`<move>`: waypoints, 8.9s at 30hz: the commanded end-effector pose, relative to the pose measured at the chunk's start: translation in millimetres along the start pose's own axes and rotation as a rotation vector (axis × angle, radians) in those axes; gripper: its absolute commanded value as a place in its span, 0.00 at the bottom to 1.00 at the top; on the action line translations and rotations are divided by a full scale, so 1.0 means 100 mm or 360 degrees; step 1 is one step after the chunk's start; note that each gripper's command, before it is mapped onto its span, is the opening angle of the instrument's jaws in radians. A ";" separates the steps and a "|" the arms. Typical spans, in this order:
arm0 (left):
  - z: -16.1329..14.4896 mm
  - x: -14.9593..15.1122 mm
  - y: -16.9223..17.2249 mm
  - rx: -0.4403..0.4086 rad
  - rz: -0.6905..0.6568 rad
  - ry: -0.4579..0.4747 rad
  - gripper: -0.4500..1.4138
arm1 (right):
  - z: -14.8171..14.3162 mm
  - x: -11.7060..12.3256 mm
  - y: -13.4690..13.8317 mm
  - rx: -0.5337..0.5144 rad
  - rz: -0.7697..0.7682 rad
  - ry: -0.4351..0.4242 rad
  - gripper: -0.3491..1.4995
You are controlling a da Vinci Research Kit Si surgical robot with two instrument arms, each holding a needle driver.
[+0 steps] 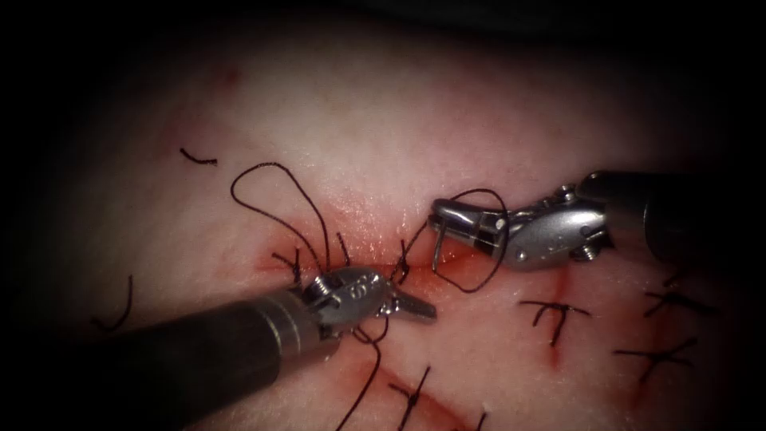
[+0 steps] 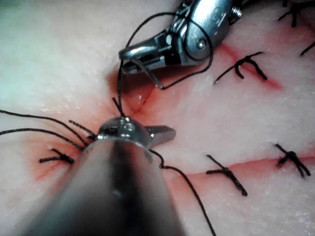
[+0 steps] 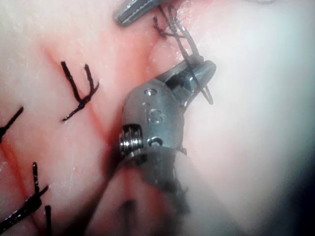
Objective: Wound Closure
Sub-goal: Throw the needle through the top of the wound with the right tool.
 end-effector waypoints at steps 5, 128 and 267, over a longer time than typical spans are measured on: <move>0.012 -0.001 -0.009 0.0028 0.0011 0.0023 0.00 | -0.025 -0.009 -0.035 0.0005 -0.0159 -0.0002 0.00; -0.014 -0.044 0.007 0.0198 0.0031 -0.0492 0.00 | -0.054 0.022 -0.117 0.0452 0.0511 -0.0428 0.83; 0.038 -0.042 0.020 0.0213 0.0179 -0.0544 0.00 | 0.047 0.005 0.041 0.0554 0.1227 -0.0048 0.00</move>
